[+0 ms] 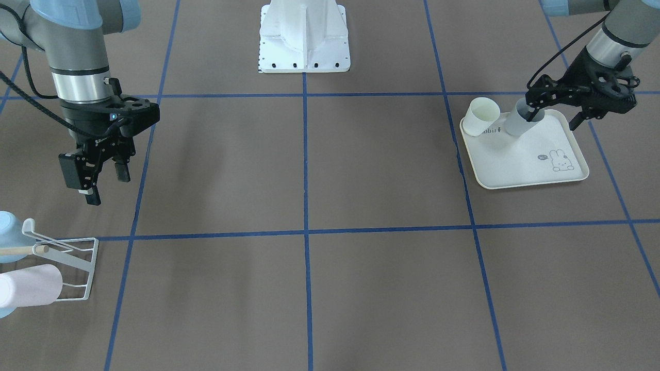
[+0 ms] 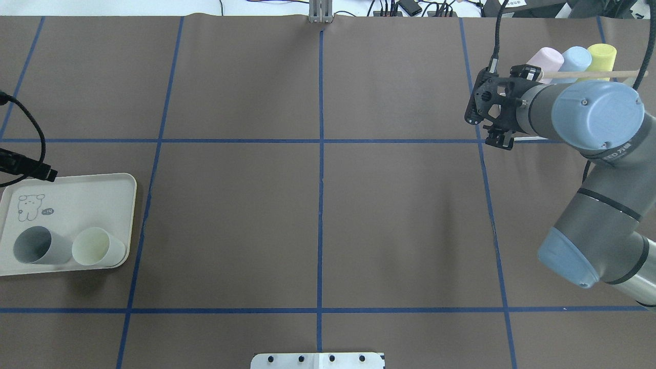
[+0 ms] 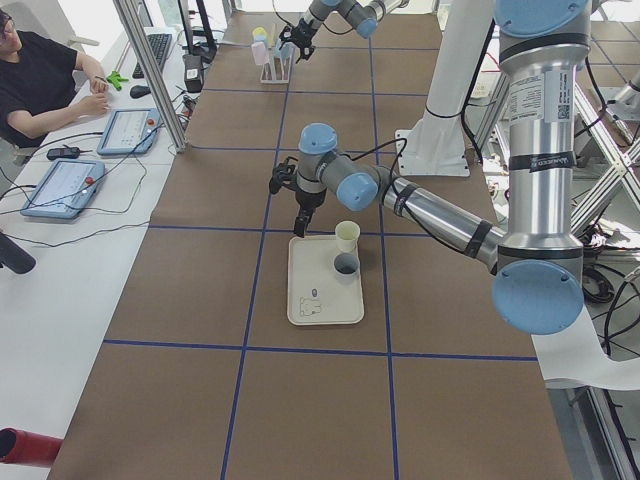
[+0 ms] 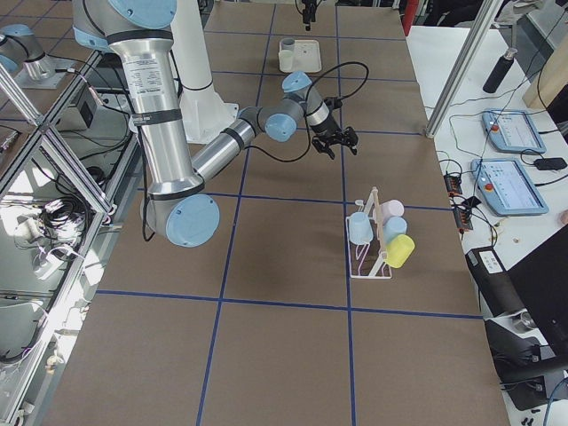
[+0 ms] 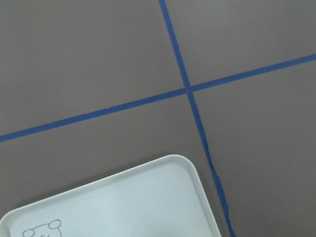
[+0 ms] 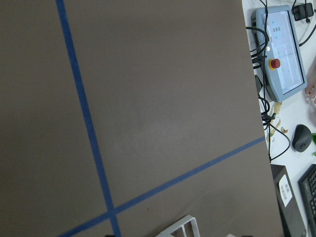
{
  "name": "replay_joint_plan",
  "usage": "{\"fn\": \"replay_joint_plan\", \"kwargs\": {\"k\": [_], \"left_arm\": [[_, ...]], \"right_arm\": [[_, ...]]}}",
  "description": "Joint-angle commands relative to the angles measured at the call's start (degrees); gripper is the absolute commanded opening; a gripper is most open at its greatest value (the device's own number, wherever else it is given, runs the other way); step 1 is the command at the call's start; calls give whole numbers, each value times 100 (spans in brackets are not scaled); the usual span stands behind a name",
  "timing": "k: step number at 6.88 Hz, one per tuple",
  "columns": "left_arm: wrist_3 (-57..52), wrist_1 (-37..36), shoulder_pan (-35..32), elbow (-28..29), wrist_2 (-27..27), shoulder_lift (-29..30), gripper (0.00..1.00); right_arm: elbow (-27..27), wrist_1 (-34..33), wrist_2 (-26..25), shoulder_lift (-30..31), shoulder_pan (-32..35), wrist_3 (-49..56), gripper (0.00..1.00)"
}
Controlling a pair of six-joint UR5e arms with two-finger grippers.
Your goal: Transfer IKEA cup to right arm and place on rack
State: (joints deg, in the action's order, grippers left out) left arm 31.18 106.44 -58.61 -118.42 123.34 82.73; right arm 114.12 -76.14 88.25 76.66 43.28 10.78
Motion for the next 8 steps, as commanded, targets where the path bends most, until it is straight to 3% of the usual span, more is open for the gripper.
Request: {"fn": "replay_joint_plan", "kwargs": {"k": [1,3,5,8], "left_arm": [[72,937,42,126,-12,-748,100],[72,1167,278,546,5,-767,100],[81,1902,560,1116,23,-933,100],[81,2379,657,1128,67,-1240,99]], "right_arm": [[-21,614,456,-28,-12,-2000,88],[-162,1249,666,-28,-204,-2991,98],[-179,1251,667,-20,-337,-3002,99],[-180,1251,667,-11,-346,-3002,99]]}}
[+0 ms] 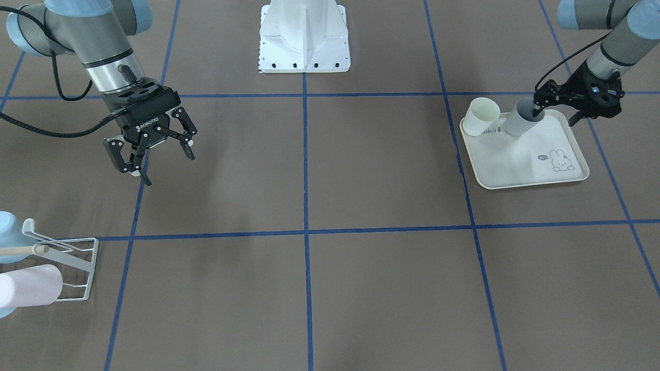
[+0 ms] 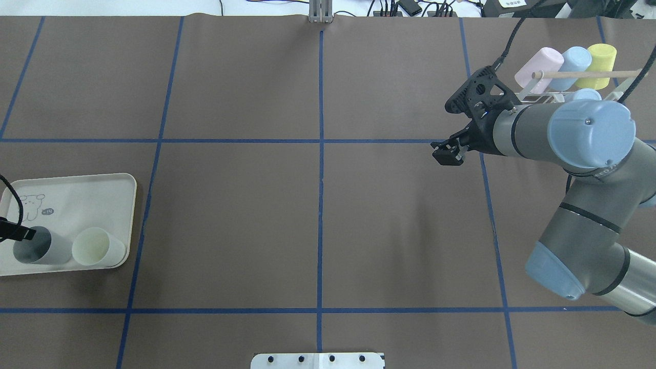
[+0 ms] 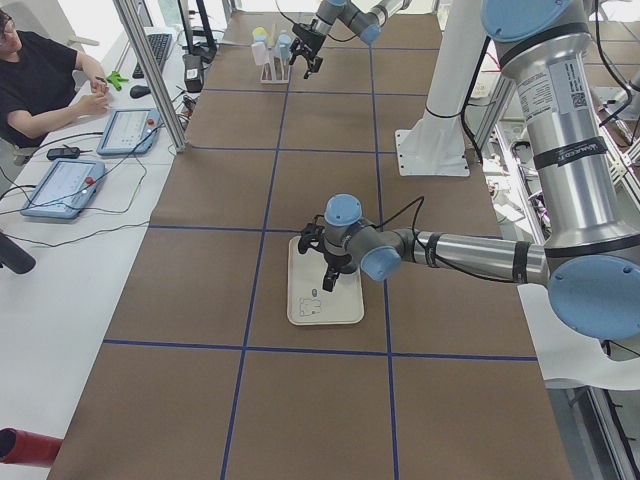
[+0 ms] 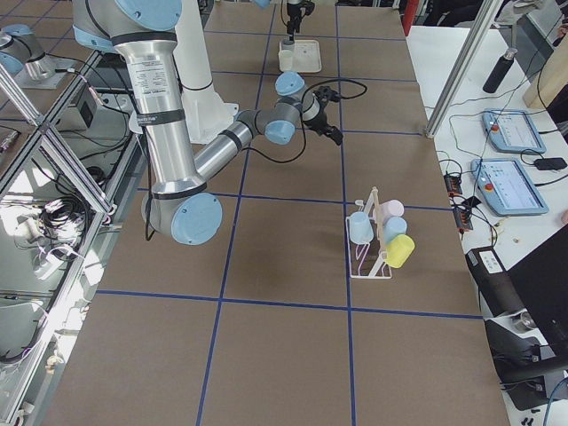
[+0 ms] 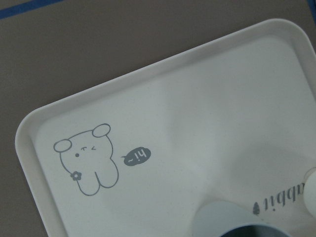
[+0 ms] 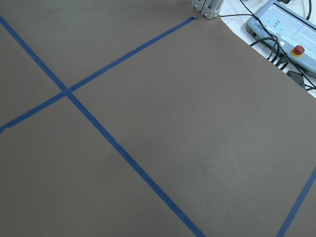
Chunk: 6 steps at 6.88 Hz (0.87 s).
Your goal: Transfer IKEA cup to right arm and place on rack
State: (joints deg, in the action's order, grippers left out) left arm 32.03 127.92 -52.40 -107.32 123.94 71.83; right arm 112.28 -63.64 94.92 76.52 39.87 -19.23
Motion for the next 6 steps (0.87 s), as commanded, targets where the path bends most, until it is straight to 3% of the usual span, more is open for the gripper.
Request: {"fn": "replay_joint_plan", "kwargs": {"k": [1,2,5,6], "left_arm": [[14,329,45,9,16,-221,71],[249,347,54,18,251,-213,40],[682,690,309,26,420,-196,37],[682,681,300,26,420,-196,30]], "right_arm": [[5,1,0,12,-15,7,99],[-4,1,0,21,-23,7,99],[-31,1,-9,30,-32,16,99],[-31,10,-9,30,-32,16,99]]}}
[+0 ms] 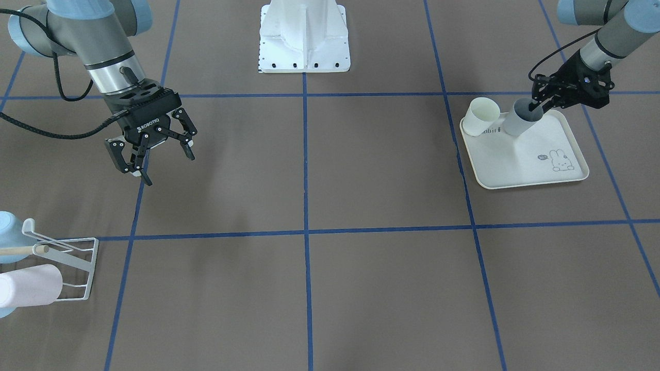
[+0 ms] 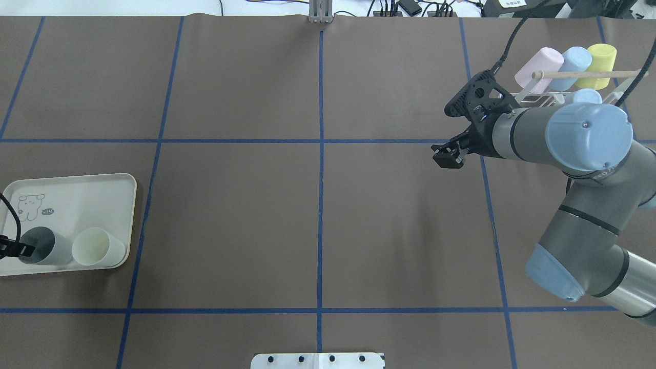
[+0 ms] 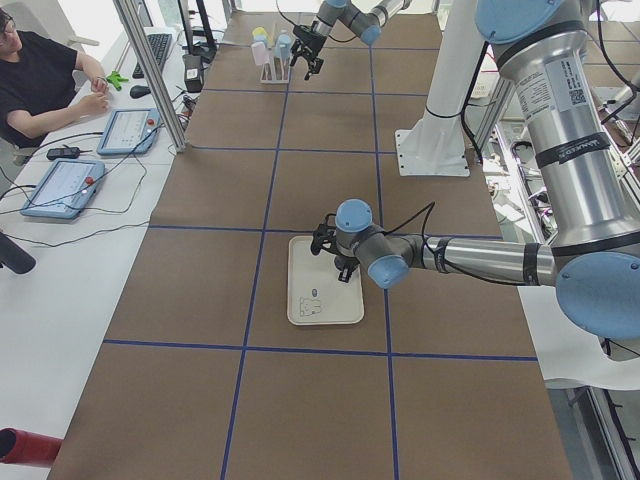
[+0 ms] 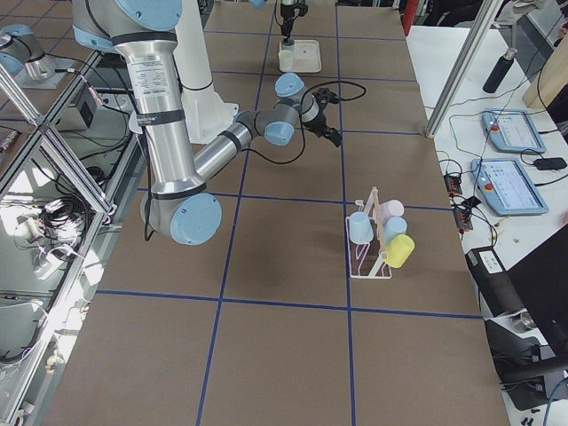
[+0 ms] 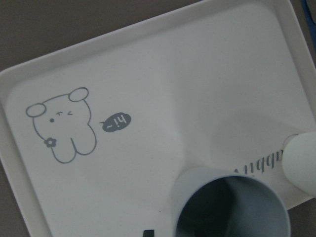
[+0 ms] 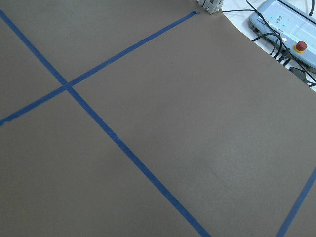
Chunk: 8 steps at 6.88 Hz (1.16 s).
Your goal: Transfer IKEA cup to right arm and place on rack
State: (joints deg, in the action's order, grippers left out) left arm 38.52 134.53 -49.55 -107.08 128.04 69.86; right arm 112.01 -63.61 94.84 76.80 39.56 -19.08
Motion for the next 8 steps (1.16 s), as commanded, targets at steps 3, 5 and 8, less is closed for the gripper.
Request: {"fn": "replay_joint_plan", "kwargs": {"k": [3,5,8], "left_arm": [[33,-23,15,29,10,18,0],[15,-41,-72,-111,10,-17,0],[-857,-747,-1298,-496,745,10,0]], "right_arm": [[-12,7,-10,10,-1,0,99],[-30,7,-10,-24,-53,18,100],[-108,425,-299,-34,-272,9,100]]}}
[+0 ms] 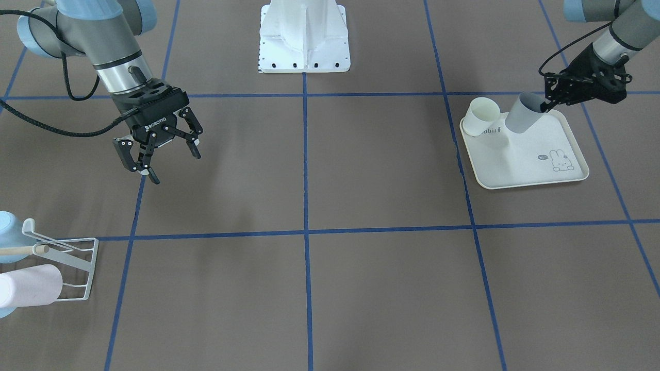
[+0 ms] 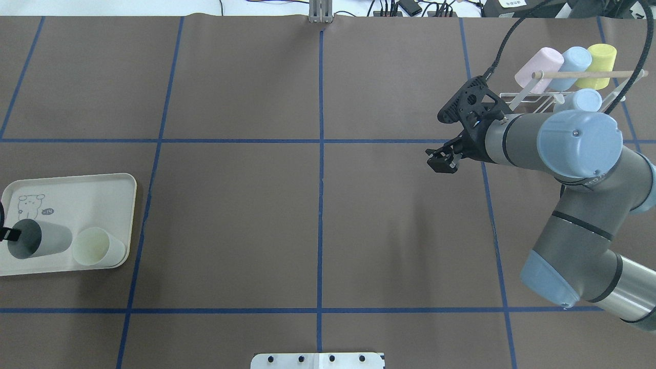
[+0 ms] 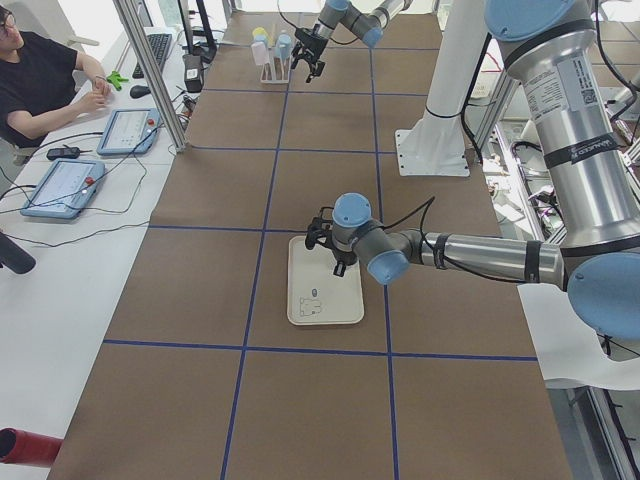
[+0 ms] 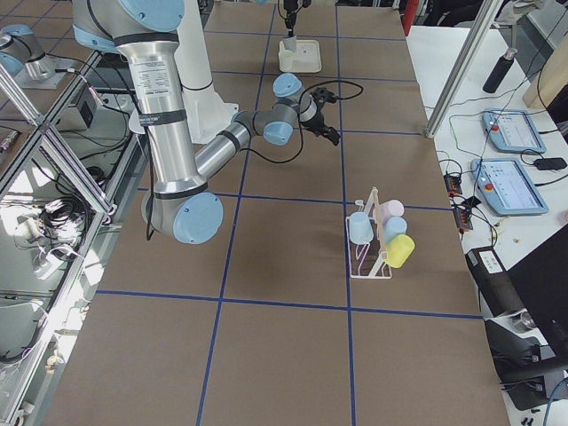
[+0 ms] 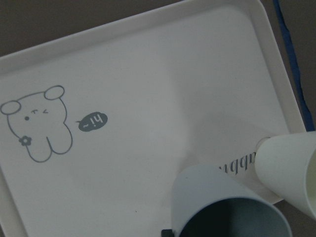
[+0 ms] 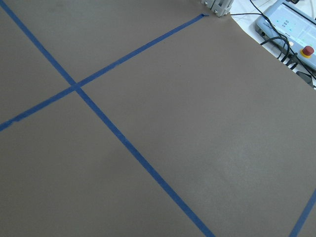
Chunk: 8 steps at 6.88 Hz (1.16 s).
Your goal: Transfer IKEA cup to right arm and place on rack
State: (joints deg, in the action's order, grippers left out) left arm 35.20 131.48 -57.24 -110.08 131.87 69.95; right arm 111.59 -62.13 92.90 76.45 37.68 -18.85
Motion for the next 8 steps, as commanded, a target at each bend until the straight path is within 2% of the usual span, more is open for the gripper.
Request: {"fn": "replay_joint_plan", "kwargs": {"k": [1,3,4,5,6,7,8], "left_arm": [[-992,-1458,-925,-668,375,105,0],[-971,-3584,-1297,-1575,444,1207,0],[-666,-3812,-1333,-1535,993,1692,0],[-19,-3797,-1334,-1491,1329,2097,0],[736,-3753,-1308,-1438,1750,2484,0],[1022,-3579,-1307,-1298,2572,2714,0],[1077,-3194,-1307,-1079,3155,2795,0]], "right_arm": [[-206,533,-105,1,-155,-14,100],[-609,1566,-105,1,-260,-31,100],[-951,2338,-105,1,-339,-49,99],[-1155,2807,-105,-16,-453,-58,99],[-1174,2898,-105,-147,-559,-101,98],[-1157,3004,-105,-253,-655,-441,98],[-1183,3466,-122,-341,-856,-444,98]]}}
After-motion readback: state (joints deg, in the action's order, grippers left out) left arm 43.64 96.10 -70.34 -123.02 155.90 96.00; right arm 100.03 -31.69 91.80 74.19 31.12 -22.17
